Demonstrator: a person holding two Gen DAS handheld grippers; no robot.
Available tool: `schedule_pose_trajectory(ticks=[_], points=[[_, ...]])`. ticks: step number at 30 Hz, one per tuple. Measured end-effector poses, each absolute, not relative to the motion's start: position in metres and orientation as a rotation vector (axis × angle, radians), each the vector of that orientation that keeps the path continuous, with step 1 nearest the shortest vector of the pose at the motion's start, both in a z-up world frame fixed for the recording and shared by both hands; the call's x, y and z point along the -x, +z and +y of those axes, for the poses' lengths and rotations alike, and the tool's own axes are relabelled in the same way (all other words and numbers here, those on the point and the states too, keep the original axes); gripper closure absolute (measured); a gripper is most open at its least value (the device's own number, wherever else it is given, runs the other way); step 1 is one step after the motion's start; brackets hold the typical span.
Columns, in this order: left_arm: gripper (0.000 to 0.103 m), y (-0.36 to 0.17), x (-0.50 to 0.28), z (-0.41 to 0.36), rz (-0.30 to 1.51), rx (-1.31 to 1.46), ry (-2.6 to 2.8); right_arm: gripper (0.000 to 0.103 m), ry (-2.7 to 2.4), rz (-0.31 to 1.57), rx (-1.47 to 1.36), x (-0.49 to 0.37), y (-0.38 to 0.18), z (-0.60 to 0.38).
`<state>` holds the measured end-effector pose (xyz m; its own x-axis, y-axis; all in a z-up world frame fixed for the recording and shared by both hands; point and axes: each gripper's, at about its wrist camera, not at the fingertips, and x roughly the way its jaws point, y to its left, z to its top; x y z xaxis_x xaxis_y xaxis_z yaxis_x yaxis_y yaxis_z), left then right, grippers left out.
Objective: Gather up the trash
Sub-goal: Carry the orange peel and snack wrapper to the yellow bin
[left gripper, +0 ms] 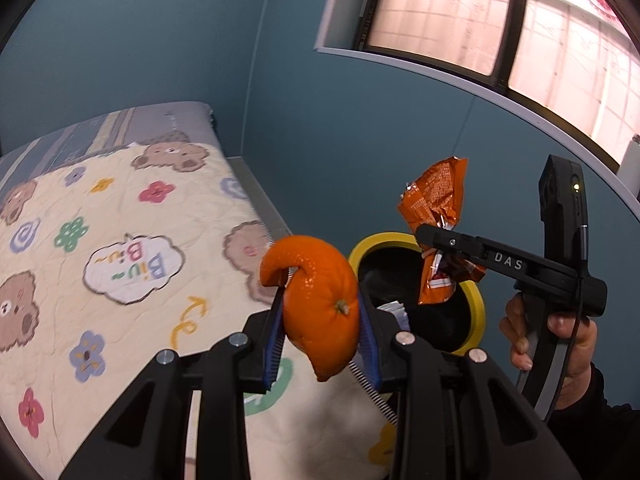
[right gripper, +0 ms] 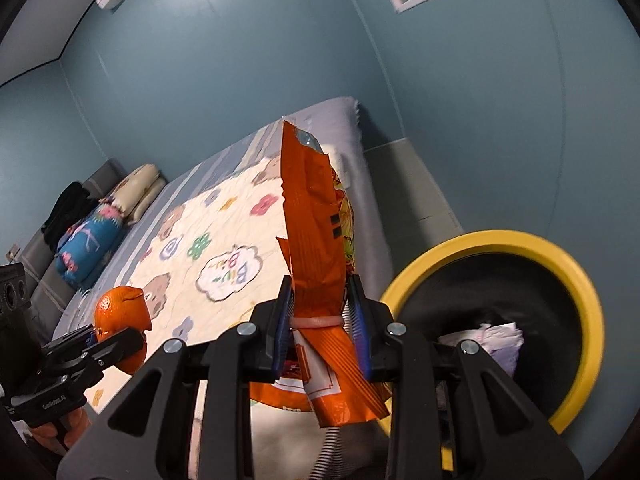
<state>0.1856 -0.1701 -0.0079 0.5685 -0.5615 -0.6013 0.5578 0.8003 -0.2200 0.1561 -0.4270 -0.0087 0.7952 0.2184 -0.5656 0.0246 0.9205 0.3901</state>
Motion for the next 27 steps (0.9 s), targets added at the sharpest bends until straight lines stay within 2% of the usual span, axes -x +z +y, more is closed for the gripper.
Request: schedule_pose_trajectory(ticks=[27], points=[[0.072,-0.044,-0.232,-0.297,0.787,-0.089,-0.827,0.077,-0.152,0.606,-0.433,-0.154,-0.029,-0.512]])
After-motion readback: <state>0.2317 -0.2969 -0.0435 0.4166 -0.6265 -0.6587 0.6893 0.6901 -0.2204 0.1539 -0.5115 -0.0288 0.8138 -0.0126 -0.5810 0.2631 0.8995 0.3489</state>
